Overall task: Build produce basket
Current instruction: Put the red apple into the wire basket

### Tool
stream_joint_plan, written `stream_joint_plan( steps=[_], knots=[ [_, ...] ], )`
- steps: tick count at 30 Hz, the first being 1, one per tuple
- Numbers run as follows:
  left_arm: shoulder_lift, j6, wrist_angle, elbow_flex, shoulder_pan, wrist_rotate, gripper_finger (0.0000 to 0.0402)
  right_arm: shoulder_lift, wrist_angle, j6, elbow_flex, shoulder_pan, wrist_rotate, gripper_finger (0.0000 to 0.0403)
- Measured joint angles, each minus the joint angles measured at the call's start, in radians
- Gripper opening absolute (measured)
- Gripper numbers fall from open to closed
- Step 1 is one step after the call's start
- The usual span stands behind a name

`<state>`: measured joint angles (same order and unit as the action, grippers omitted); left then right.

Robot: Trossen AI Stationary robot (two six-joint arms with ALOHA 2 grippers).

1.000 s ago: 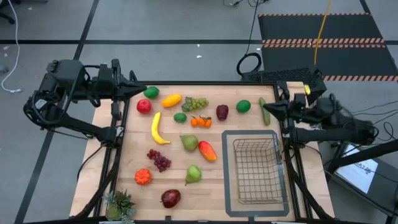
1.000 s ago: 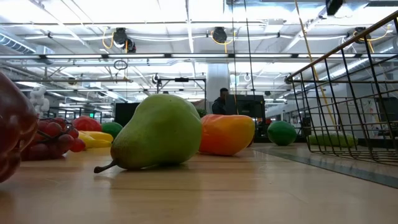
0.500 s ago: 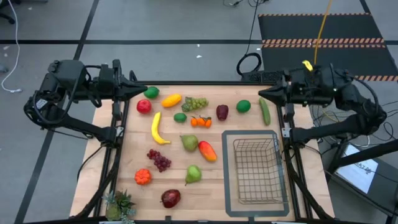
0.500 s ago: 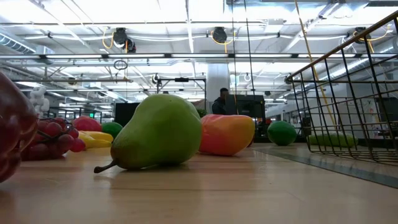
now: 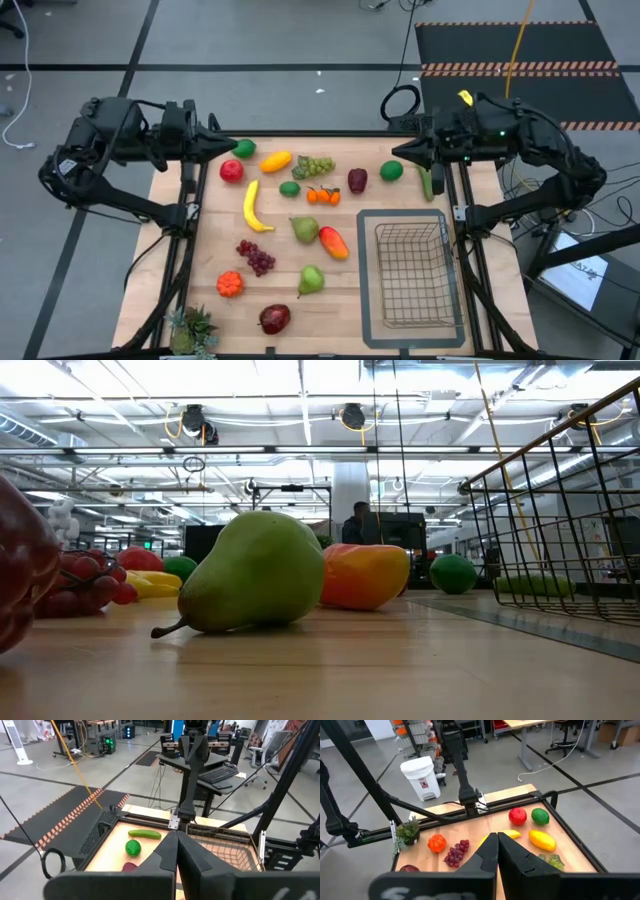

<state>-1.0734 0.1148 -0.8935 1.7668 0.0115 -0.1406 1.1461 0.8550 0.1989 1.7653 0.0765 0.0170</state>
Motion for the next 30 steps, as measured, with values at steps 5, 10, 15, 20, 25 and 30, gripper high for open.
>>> stream_joint_plan(
  steps=[5, 10, 15, 20, 25, 30],
  knots=[
    [-0.014, -0.004, -0.001, 0.0, 0.0, -0.011, 0.0005, -0.003, -0.004, 0.001, 0.0, 0.0, -0.02, 0.0],
    [-0.044, 0.043, -0.008, 0.0, 0.0, -0.063, 0.0005, -0.009, -0.004, -0.054, 0.0, 0.0, -0.02, 0.0],
    [-0.092, 0.118, -0.006, 0.0, 0.0, -0.115, 0.0005, -0.012, 0.009, -0.108, 0.0, 0.0, -0.019, 0.0],
    [-0.14, 0.209, -0.012, 0.0, 0.0, -0.124, 0.0005, -0.013, 0.021, -0.147, -0.003, 0.0, 0.005, 0.0],
    [-0.188, 0.339, -0.057, 0.0, 0.0, -0.167, 0.0005, -0.012, 0.026, -0.156, -0.018, 0.0, 0.006, 0.0],
    [-0.237, 0.366, -0.1, 0.0, 0.006, -0.242, 0.0005, -0.014, 0.051, -0.135, -0.018, 0.0, -0.046, 0.0]
  ],
)
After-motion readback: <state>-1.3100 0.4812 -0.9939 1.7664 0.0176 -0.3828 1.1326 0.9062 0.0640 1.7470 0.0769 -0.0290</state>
